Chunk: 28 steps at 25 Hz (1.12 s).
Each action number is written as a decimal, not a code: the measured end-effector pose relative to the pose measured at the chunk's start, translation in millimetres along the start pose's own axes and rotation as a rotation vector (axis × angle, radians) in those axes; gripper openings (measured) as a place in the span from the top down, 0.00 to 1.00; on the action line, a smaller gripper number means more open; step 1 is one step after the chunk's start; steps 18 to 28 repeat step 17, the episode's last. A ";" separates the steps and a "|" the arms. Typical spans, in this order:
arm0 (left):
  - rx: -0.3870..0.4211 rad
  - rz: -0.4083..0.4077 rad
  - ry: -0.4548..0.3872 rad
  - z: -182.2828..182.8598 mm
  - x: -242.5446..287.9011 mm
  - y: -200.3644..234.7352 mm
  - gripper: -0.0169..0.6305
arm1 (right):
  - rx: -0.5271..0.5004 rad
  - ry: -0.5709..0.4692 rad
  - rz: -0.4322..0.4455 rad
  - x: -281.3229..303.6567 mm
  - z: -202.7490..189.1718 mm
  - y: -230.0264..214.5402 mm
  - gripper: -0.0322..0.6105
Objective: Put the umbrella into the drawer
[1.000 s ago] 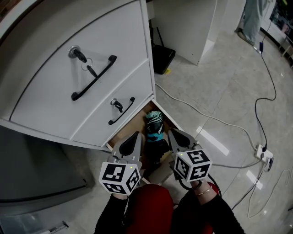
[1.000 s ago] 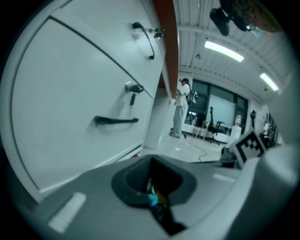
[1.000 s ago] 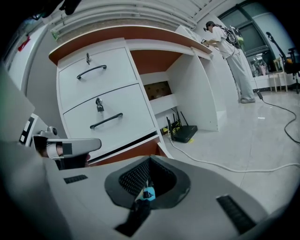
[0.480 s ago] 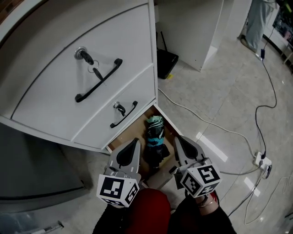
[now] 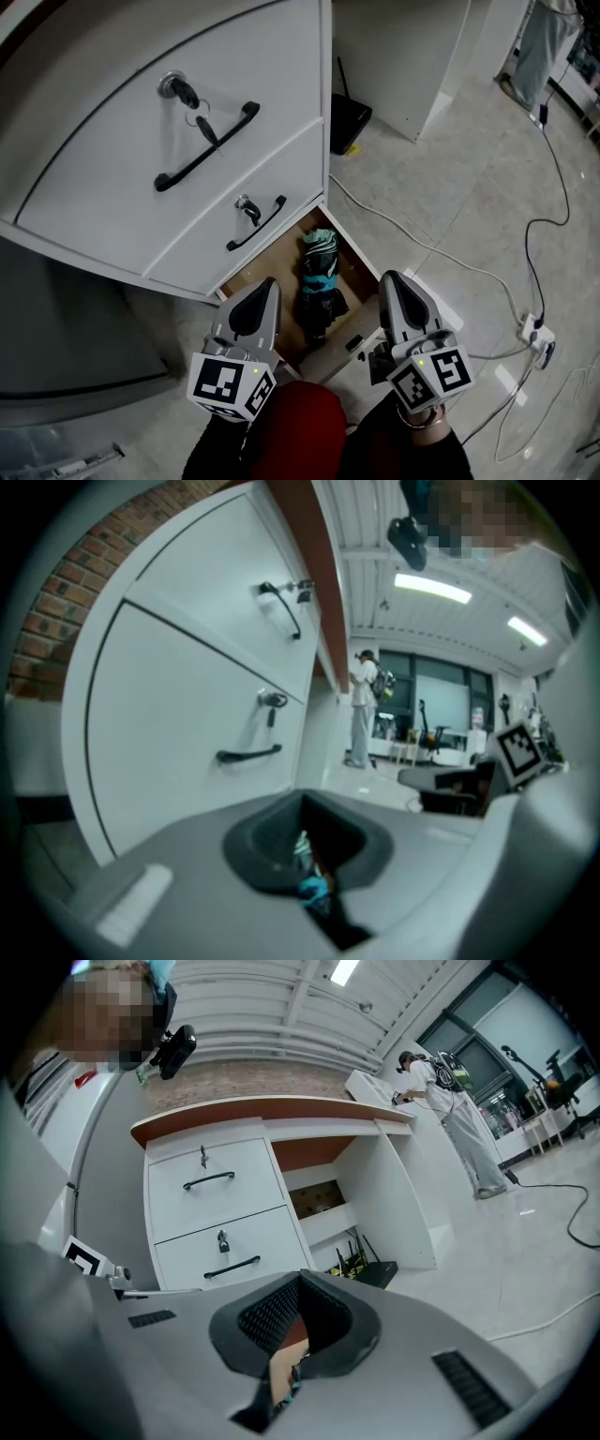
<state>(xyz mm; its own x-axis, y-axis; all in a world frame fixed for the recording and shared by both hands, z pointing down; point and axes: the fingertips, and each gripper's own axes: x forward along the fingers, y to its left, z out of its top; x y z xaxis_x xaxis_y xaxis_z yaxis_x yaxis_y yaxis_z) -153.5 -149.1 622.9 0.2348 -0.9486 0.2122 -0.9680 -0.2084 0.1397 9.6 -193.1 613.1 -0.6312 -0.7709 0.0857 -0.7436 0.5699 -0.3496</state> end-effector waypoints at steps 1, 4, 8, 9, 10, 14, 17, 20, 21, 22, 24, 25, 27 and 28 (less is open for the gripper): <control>-0.001 0.002 -0.001 0.2 -0.7 0.9 0.97 | 0.002 -0.005 0.002 -0.4 0.7 0.3 0.95; -0.001 0.009 -0.013 3.5 -1.7 4.4 0.97 | -0.011 -0.015 0.009 -0.1 2.1 3.0 0.95; 0.004 0.013 -0.011 2.3 0.2 4.0 0.97 | -0.032 -0.022 0.014 0.3 3.6 5.1 0.95; 0.006 0.011 -0.004 0.2 0.4 2.6 0.97 | -0.029 -0.024 0.018 0.1 3.5 5.9 0.95; 0.008 0.009 0.003 -2.0 0.7 1.1 0.97 | -0.022 -0.028 0.024 0.0 3.9 7.0 0.95; 0.022 -0.003 0.009 -6.1 5.3 -3.1 0.97 | -0.002 -0.069 0.055 0.8 11.2 10.7 0.95; 0.032 -0.008 0.006 -7.9 7.5 -3.3 0.97 | -0.006 -0.095 0.063 0.4 14.7 11.4 0.95; 0.032 -0.008 0.006 -7.9 7.5 -3.3 0.97 | -0.006 -0.095 0.063 0.4 14.7 11.4 0.95; 0.032 -0.008 0.006 -7.9 7.5 -3.3 0.97 | -0.006 -0.095 0.063 0.4 14.7 11.4 0.95; 0.032 -0.008 0.006 -7.9 7.5 -3.3 0.97 | -0.006 -0.095 0.063 0.4 14.7 11.4 0.95; 0.032 -0.008 0.006 -7.9 7.5 -3.3 0.97 | -0.006 -0.095 0.063 0.4 14.7 11.4 0.95; 0.032 -0.008 0.006 -7.9 7.5 -3.3 0.97 | -0.006 -0.095 0.063 0.4 14.7 11.4 0.95; 0.032 -0.008 0.006 -7.9 7.5 -3.3 0.97 | -0.006 -0.095 0.063 0.4 14.7 11.4 0.95; 0.032 -0.008 0.006 -7.9 7.5 -3.3 0.97 | -0.006 -0.095 0.063 0.4 14.7 11.4 0.95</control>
